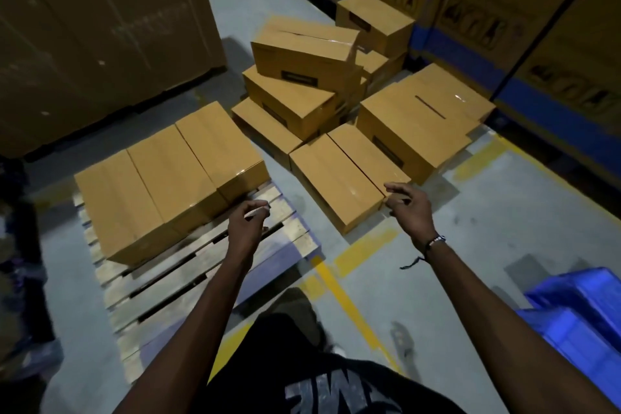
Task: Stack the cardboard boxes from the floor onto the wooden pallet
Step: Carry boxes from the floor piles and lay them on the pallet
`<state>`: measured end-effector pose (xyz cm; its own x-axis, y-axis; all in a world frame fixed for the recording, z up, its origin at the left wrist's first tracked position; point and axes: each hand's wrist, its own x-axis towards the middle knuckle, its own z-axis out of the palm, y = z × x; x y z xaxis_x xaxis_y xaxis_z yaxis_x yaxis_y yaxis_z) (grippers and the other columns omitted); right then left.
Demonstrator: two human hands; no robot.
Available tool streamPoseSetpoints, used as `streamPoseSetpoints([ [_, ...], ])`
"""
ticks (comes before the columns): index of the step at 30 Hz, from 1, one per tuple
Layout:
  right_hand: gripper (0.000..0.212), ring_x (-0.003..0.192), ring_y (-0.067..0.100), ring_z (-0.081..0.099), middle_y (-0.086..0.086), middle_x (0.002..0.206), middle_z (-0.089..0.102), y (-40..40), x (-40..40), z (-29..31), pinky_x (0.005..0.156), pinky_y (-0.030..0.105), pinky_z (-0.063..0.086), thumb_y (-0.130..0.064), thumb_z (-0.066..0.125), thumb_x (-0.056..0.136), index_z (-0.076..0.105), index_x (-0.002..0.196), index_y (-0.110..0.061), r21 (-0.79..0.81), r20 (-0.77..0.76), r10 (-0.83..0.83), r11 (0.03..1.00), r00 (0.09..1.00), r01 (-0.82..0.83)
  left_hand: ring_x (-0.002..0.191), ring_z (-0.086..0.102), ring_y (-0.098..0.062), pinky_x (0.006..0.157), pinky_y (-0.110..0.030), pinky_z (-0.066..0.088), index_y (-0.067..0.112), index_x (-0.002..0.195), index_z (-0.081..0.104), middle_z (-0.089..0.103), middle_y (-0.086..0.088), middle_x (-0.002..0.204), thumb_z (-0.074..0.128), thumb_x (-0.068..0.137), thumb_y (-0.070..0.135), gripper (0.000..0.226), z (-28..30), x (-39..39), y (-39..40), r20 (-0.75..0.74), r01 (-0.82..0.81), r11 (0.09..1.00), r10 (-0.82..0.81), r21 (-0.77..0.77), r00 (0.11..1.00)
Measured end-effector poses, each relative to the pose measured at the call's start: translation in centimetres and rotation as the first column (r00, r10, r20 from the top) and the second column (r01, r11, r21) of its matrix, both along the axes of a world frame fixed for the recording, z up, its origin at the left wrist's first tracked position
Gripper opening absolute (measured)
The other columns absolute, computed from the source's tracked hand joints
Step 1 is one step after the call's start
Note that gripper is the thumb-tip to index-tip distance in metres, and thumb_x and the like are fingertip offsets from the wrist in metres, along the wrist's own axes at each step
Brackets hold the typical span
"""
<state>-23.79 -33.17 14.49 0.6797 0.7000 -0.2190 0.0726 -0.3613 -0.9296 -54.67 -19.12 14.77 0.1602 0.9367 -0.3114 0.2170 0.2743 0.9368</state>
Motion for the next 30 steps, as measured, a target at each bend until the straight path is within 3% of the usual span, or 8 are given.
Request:
streamPoseSetpoints([
  [4, 0.031, 0.089, 0.014, 0.069, -0.008, 0.107, 0.074, 1.5, 3.7, -1.7, 0.086, 0.05, 0.061, -0.003, 0.07, 0.091, 0.075, 0.116, -0.021, -0.052, -0.011, 0.007, 0.999, 1.0, -0.008, 0.103, 0.066, -0.011, 0.071, -0.024, 0.054, 0.015, 0.108, 0.072, 0.068, 0.011, 0.108, 0.064, 0.102, 0.013, 0.01, -1.1, 4.6, 2.1, 0.004, -0.017, 0.999, 0.018, -0.035, 1.0],
  [11, 0.031, 0.102, 0.021, 0.069, -0.01, 0.113, 0.072, 8.3, 11.9, -3.9, 0.082, 0.04, 0.062, 0.0, 0.069, 0.091, 0.075, 0.113, -0.02, -0.133, -0.02, 0.047, 0.99, 0.999, -0.049, 0.102, 0.071, -0.015, 0.078, -0.033, 0.059, 0.018, 0.103, 0.075, 0.075, 0.005, 0.109, 0.067, 0.098, 0.012, 0.011, -6.7, 13.0, 8.8, -0.046, -0.083, 0.987, 0.077, -0.134, 0.996],
  [16, 0.031, 0.098, 0.017, 0.07, -0.006, 0.116, 0.073, 13.8, 16.9, -5.2, 0.082, 0.042, 0.061, 0.001, 0.069, 0.092, 0.075, 0.115, -0.019, -0.181, -0.054, 0.098, 0.978, 0.994, -0.106, 0.095, 0.072, -0.021, 0.07, -0.03, 0.057, 0.02, 0.098, 0.075, 0.074, 0.0, 0.11, 0.067, 0.098, 0.015, 0.01, -9.6, 18.4, 13.1, -0.123, -0.073, 0.987, 0.056, -0.143, 0.991],
  [21, 0.031, 0.091, 0.012, 0.07, -0.01, 0.116, 0.072, 19.1, 21.2, -8.0, 0.087, 0.045, 0.06, -0.002, 0.07, 0.092, 0.074, 0.117, -0.02, -0.231, -0.106, 0.151, 0.957, 0.983, -0.172, 0.092, 0.073, -0.026, 0.074, -0.038, 0.059, 0.021, 0.1, 0.073, 0.073, -0.002, 0.109, 0.067, 0.1, 0.016, 0.008, -12.5, 22.8, 17.4, -0.189, -0.074, 0.981, 0.04, -0.179, 0.981],
  [27, 0.036, 0.101, 0.02, 0.07, -0.006, 0.118, 0.071, 25.8, 26.5, -18.2, 0.093, 0.046, 0.059, -0.003, 0.071, 0.09, 0.072, 0.121, -0.023, -0.31, -0.117, 0.259, 0.908, 0.959, -0.283, 0.084, 0.072, -0.027, 0.077, -0.043, 0.059, 0.014, 0.107, 0.072, 0.069, 0.01, 0.094, 0.067, 0.099, 0.016, 0.009, -21.2, 28.3, 21.5, -0.293, -0.09, 0.979, 0.032, -0.185, 0.956],
  [30, 0.038, 0.1, 0.017, 0.07, -0.005, 0.121, 0.071, 28.4, 28.9, -26.0, 0.092, 0.047, 0.059, -0.004, 0.072, 0.09, 0.07, 0.122, -0.024, -0.338, -0.129, 0.297, 0.884, 0.946, -0.323, 0.063, 0.065, -0.006, 0.066, -0.027, 0.055, 0.011, 0.108, 0.072, 0.07, -0.002, 0.094, 0.066, 0.099, 0.012, 0.011, -28.7, 31.0, 22.9, -0.326, -0.113, 0.978, 0.051, -0.176, 0.944],
])
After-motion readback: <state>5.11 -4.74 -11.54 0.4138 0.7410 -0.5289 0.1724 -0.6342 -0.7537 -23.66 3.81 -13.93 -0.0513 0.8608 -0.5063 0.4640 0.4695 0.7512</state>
